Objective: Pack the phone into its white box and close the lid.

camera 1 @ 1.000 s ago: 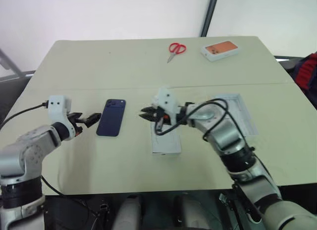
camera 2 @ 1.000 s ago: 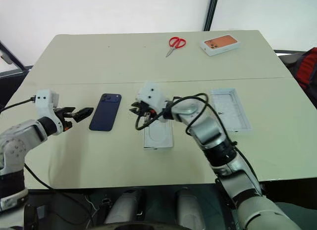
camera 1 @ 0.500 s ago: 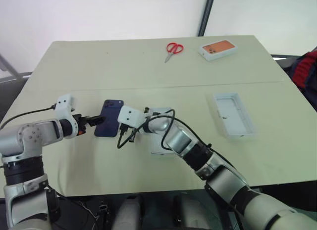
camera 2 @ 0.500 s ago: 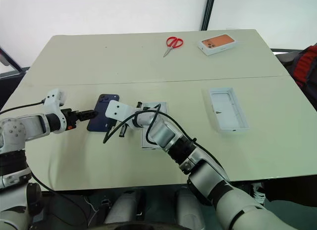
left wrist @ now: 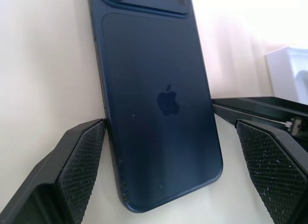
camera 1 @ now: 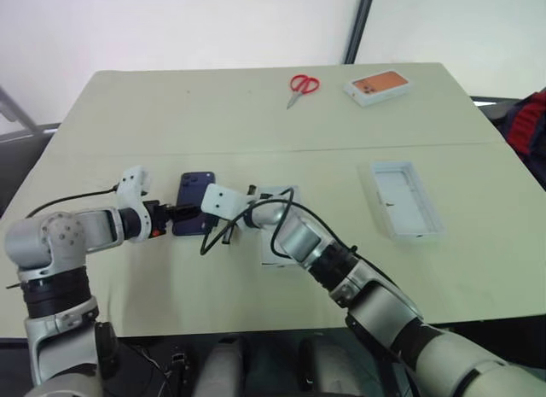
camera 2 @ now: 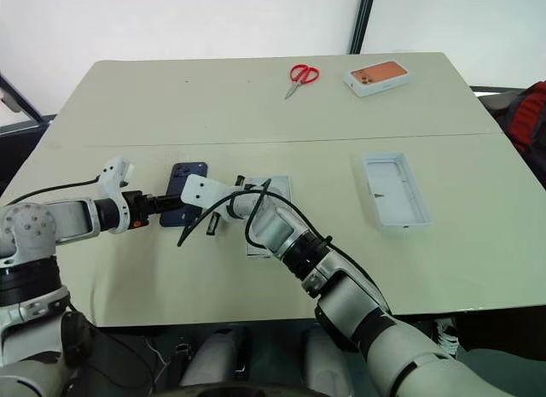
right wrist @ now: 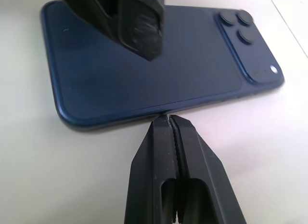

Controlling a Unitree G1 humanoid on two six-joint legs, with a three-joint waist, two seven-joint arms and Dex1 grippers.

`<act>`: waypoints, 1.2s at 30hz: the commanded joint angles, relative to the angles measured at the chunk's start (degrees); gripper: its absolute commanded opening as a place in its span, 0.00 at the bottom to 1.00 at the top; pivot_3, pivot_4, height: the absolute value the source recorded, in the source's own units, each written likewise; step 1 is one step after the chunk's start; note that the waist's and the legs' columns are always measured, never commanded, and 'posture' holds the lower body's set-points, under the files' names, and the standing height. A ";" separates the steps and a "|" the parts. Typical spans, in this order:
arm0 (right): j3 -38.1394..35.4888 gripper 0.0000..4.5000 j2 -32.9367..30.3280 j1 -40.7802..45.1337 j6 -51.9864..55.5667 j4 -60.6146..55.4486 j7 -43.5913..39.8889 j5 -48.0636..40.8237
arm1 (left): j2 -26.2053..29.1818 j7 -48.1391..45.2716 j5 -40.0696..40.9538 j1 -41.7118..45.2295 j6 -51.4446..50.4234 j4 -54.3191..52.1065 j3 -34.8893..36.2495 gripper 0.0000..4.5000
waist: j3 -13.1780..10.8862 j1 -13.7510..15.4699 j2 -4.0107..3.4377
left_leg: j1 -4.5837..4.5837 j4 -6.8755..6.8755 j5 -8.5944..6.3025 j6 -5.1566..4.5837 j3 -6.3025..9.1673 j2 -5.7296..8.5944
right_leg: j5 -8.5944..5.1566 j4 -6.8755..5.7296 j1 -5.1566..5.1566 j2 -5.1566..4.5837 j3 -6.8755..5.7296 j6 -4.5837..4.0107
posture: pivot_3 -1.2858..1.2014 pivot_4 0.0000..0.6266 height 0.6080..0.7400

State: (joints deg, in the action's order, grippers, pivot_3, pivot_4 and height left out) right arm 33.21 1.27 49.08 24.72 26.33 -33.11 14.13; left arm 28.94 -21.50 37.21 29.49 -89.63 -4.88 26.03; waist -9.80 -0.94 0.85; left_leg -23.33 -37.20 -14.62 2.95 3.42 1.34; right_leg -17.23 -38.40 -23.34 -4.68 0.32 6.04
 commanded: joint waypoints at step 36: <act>-0.15 0.01 -0.21 -3.23 -3.06 -4.72 -2.43 3.24 | -8.97 10.43 2.31 4.98 0.44 4.67 12.95 1.00 | 0.06 -1.62 0.08 | 0.01 0.12 0.03 0.08 0.03 -0.09 | 0.00 0.01 -0.06 0.09 -0.02 0.00 | 0.52 0.24 1.00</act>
State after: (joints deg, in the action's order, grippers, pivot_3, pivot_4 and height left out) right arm 32.77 0.76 45.92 21.66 23.57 -35.21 17.17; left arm 19.62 -12.12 40.51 34.12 -89.55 0.56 37.84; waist -9.74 -2.56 0.94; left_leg -23.32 -37.08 -14.58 3.03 3.46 1.25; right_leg -17.23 -38.39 -23.40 -4.58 0.30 6.04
